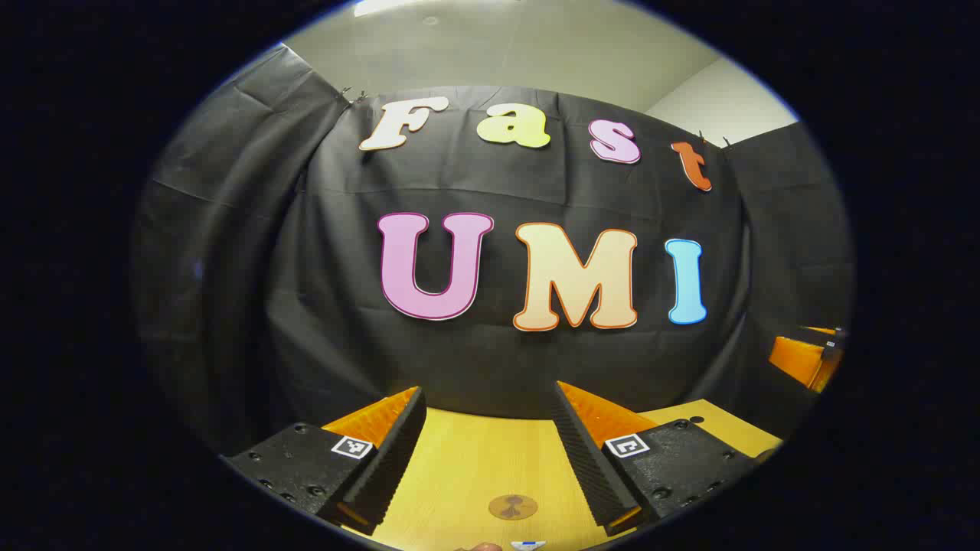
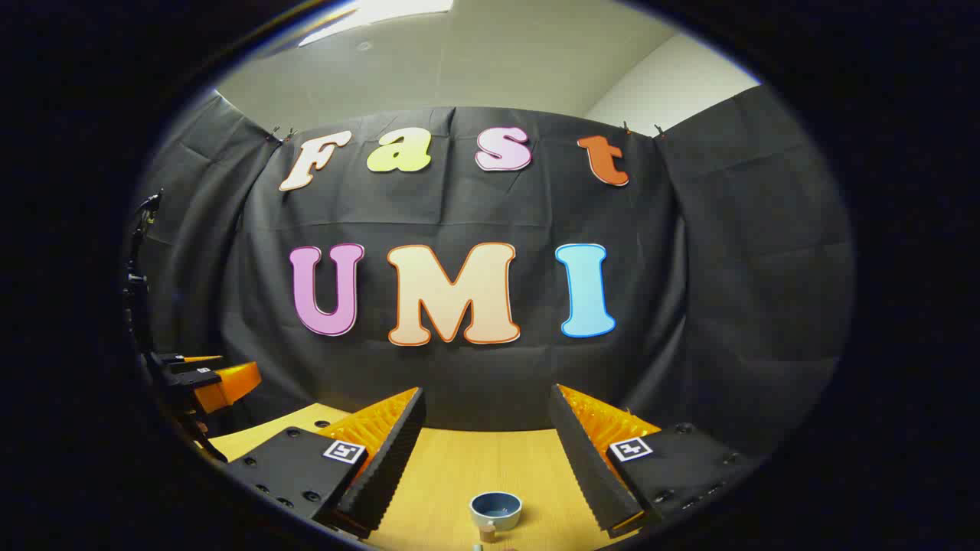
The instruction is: Put the toothbrush and toothpaste on the desktop into the cup, then pick up the cup and place it on the coaster on the desktop.
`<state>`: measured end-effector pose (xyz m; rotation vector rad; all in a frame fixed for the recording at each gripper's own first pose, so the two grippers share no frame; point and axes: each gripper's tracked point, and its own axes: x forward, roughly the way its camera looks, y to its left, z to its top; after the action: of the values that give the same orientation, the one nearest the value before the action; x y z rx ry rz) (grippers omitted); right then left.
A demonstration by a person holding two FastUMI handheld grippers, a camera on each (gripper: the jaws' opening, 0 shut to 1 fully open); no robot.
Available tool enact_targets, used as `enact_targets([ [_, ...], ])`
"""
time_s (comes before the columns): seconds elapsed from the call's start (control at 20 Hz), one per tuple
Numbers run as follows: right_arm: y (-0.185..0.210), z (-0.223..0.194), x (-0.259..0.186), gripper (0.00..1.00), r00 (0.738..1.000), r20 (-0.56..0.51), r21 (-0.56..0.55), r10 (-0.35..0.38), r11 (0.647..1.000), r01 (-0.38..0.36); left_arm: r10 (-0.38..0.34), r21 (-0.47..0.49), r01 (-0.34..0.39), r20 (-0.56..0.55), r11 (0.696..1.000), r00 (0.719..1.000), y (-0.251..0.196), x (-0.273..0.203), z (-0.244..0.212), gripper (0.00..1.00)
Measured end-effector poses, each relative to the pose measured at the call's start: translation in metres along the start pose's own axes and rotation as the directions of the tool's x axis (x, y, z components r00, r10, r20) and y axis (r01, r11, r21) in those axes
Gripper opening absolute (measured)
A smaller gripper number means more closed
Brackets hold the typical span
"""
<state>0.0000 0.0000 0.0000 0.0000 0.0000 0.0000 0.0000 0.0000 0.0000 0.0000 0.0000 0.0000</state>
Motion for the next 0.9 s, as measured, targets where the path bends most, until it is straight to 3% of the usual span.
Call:
enact_targets([
  [0.35,0.006,-0.012,0.007,0.99,0.999,-0.027,0.008,0.025,1.000,-0.025,0.004,0.075,-0.007,0.035,0.997,0.999,0.007,0.001,0.009,0.94],
  [0.65,0.012,-0.024,0.009,1.00,0.997,-0.064,-0.026,0.032,0.999,-0.033,0.008,0.063,-0.010,0.031,0.998,0.999,0.011,0.001,0.005,0.93],
  [0.9,0.020,-0.078,0.007,1.00,0.973,-0.226,-0.043,0.053,0.997,-0.064,0.021,0.079,-0.023,0.024,0.997,0.999,0.021,-0.001,-0.001,0.94],
])
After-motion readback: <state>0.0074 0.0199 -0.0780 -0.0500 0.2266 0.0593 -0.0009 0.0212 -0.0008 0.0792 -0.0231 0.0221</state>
